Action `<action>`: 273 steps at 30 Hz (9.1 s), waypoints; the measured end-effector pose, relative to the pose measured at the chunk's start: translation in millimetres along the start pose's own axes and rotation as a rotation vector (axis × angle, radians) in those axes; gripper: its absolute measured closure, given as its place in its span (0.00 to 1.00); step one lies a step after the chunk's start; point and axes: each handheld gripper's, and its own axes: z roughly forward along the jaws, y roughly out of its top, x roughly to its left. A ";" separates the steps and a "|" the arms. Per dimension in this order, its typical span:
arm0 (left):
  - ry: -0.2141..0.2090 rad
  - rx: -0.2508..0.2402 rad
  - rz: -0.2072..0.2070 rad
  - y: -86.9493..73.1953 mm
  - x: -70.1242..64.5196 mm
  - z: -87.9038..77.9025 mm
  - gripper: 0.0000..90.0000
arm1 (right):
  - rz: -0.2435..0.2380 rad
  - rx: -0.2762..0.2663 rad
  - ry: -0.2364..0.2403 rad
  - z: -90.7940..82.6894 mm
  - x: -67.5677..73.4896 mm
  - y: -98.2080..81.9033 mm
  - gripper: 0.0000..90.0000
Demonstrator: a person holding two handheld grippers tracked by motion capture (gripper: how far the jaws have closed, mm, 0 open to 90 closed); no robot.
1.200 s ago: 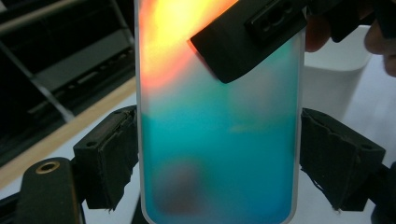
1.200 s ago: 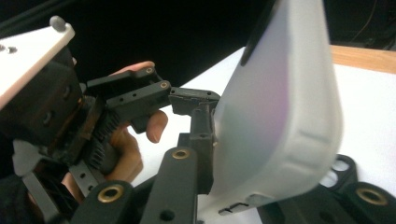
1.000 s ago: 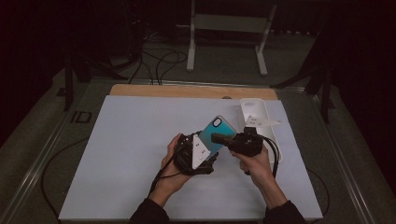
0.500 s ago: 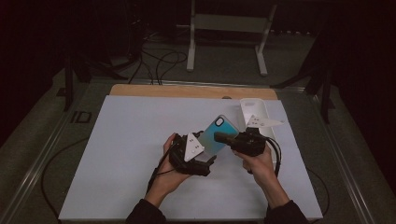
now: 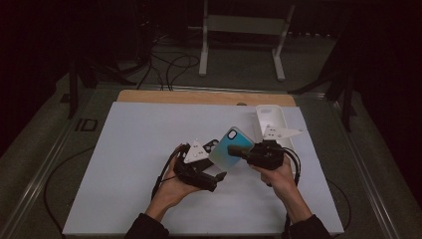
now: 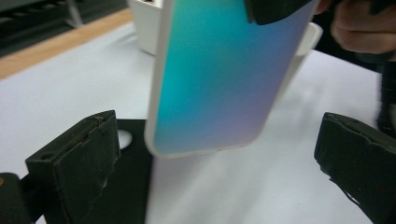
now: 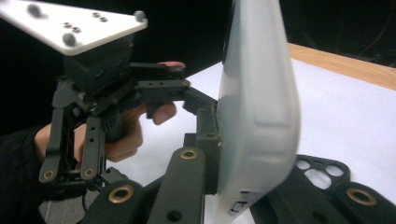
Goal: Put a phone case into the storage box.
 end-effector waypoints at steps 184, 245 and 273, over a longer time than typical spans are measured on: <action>0.551 -0.141 -0.194 -137.6 54.6 -113.7 0.01 | 0.037 -0.035 -0.426 27.0 14.0 25.4 0.18; 0.544 -0.140 -0.199 -139.0 51.0 -111.5 0.01 | 0.014 -0.073 -0.666 18.8 -73.6 91.7 0.18; 0.549 -0.155 -0.202 -138.9 51.0 -113.5 0.01 | 0.074 -0.076 -0.829 2.3 -116.7 88.2 0.18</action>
